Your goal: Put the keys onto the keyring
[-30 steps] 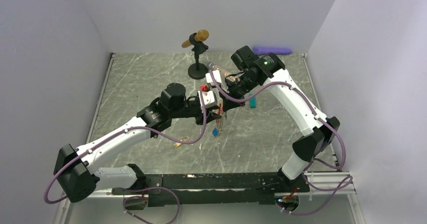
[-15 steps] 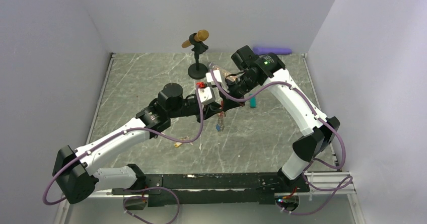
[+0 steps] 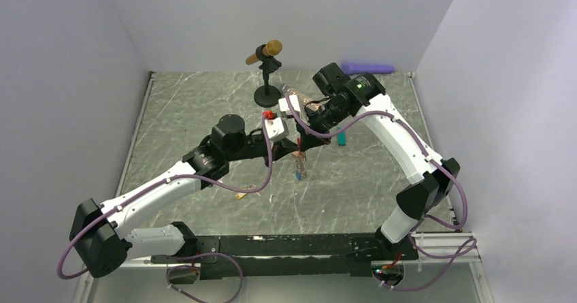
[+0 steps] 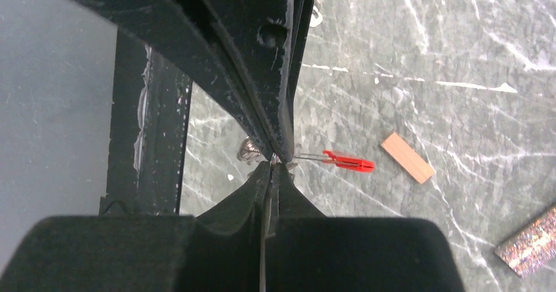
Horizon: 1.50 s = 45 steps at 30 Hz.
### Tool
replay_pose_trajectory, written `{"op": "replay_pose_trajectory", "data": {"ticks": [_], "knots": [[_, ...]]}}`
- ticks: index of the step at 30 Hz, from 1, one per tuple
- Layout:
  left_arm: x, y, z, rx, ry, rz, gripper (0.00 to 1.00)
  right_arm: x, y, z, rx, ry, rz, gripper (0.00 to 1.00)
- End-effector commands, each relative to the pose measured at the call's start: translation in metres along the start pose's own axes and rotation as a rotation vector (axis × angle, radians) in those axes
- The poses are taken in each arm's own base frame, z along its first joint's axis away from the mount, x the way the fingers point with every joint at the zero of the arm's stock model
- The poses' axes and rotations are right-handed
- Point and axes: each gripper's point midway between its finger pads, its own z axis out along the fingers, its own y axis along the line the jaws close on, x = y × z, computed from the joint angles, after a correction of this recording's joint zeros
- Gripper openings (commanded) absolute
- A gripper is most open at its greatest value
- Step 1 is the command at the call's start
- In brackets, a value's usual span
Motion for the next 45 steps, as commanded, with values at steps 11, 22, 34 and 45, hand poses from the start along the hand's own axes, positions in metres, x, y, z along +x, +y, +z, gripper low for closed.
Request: {"op": "replay_pose_trajectory", "data": {"ticks": [11,22,34,45], "knots": [[-0.060,0.011,-0.041,-0.096,-0.447,-0.173,0.00,-0.029,0.012,-0.012,-0.016,-0.243,-0.037,0.13],[-0.059,0.012,-0.034,-0.076,-0.428,-0.177,0.00,-0.041,0.009,-0.032,0.037,-0.311,-0.036,0.27],[-0.061,0.010,-0.031,-0.052,-0.433,-0.183,0.00,-0.039,-0.004,-0.026,0.058,-0.315,0.005,0.30],[-0.061,0.006,-0.031,-0.030,-0.430,-0.178,0.00,-0.036,-0.012,-0.029,0.087,-0.312,0.000,0.33]]}}
